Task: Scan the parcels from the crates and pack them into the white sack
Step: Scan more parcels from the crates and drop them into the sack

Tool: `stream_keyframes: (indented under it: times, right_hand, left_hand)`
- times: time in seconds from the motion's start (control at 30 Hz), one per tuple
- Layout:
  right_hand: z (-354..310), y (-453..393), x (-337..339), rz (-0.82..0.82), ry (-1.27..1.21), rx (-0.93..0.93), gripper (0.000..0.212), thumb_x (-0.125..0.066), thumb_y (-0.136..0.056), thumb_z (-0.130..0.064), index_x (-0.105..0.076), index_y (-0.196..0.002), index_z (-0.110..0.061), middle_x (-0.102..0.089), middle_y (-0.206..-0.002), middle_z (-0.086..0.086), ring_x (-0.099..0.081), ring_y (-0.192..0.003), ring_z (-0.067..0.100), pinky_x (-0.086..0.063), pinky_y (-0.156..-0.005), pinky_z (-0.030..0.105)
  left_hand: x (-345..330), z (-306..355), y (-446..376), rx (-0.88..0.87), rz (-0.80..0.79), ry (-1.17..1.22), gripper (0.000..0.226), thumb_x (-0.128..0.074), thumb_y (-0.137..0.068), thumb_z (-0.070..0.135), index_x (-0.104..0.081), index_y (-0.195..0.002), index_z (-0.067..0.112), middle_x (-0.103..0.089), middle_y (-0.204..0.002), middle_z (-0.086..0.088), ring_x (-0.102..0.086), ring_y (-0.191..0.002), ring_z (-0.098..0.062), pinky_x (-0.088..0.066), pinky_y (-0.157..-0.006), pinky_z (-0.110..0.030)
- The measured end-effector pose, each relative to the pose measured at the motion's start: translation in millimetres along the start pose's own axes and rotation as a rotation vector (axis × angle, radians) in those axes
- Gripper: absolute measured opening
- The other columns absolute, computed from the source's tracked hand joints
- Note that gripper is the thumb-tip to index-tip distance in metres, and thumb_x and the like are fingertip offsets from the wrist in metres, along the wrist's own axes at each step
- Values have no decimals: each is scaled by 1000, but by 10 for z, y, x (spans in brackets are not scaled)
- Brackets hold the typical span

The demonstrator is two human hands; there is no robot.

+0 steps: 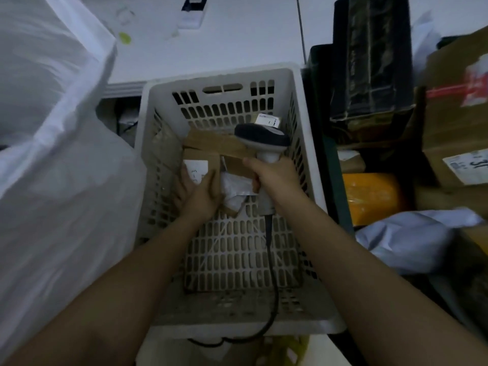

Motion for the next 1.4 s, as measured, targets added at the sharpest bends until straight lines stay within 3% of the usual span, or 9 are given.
stream_keyframes:
  times: [0.23, 0.4, 0.53, 0.7, 0.93, 1.1, 1.23, 1.33, 1.4]
  right_hand:
    - [-94, 176, 191, 25, -105, -32, 15, -70, -85, -11, -60, -73, -12, -61, -66, 5, -56, -58, 15, -48, -58, 26]
    - [-494, 576, 500, 149, -167, 1, 14, -69, -85, -12, -59, -76, -7, -58, -63, 7, -52, -51, 15, -46, -52, 26]
    - [-807, 1161, 715, 256, -146, 90, 30, -73, -84, -21, -62, -106, -3, -66, -88, 13, -65, -75, 25, -53, -63, 33]
    - [-1261, 2128, 751, 277, -160, 246, 52, -78, -80, -27, -59, -123, -6, -65, -117, 9, -63, -105, 24, -52, -95, 42]
    - [-1780, 3260, 489, 237, -183, 331, 104, -81, -50, -65, -51, -134, -13, -63, -125, 6, -61, -110, 25, -49, -100, 46]
    - [-2030, 3825, -61, 28, -122, 358, 71, -77, -65, -66, -63, -112, -14, -72, -102, 6, -70, -92, 23, -58, -86, 39]
    - [-1969, 3981, -571, -142, -73, 287, 96, -81, -45, -74, -63, -118, -15, -74, -102, 9, -72, -92, 28, -58, -86, 44]
    - [-1908, 3983, -902, -216, -96, 290, 95, -82, -45, -70, -64, -121, -16, -74, -105, 8, -72, -95, 27, -57, -88, 43]
    - [-1906, 4112, -1076, -219, -127, 322, 81, -82, -51, -62, -66, -115, -15, -75, -103, 7, -71, -96, 25, -56, -90, 44]
  left_hand:
    - [72, 199, 149, -113, -42, 197, 139, -69, -42, 83, 14, -146, 44, -25, -153, -6, -30, -138, -33, -31, -108, -57]
    - [498, 752, 873, -277, -32, 327, 126, -84, -65, 30, 6, -152, 27, -32, -148, -2, -32, -132, -18, -30, -93, -20]
    - [916, 1115, 1632, -485, 38, 330, 121, -80, -69, 26, 8, -151, 31, -20, -150, 1, -16, -129, -4, -19, -93, -16]
    - [1519, 1321, 2526, -689, 122, 225, 120, -67, -57, 45, 9, -149, 36, -17, -152, 3, -14, -138, -22, -20, -111, -41]
    - [2532, 1319, 3659, -970, 481, -194, 109, -69, -74, 44, 9, -149, 35, -7, -156, 2, -9, -140, -22, -11, -110, -46]
    - [3076, 962, 4021, -1029, 669, -559, 107, -70, -78, 27, 13, -144, 39, -12, -158, -6, -3, -136, -21, -8, -110, -60]
    - [3366, 604, 4211, -1081, 825, -673, 122, -77, -60, 5, 3, -145, 38, -22, -150, -8, -16, -134, -24, -19, -103, -68]
    - [3553, 269, 4302, -1130, 920, -721, 124, -83, -53, 16, -6, -148, 33, -23, -147, -8, -23, -135, -27, -27, -102, -66]
    - [3758, 49, 4342, -1108, 873, -508, 117, -76, -66, 44, 8, -149, 40, -7, -156, -2, -6, -144, -24, -19, -110, -64]
Point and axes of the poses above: each hand's wrist, its own y-axis away from the middle knuckle, its own x-axis out of the back of the hand, z = x × y, the point moved 8 cm from there along -y, towards the middle knuckle
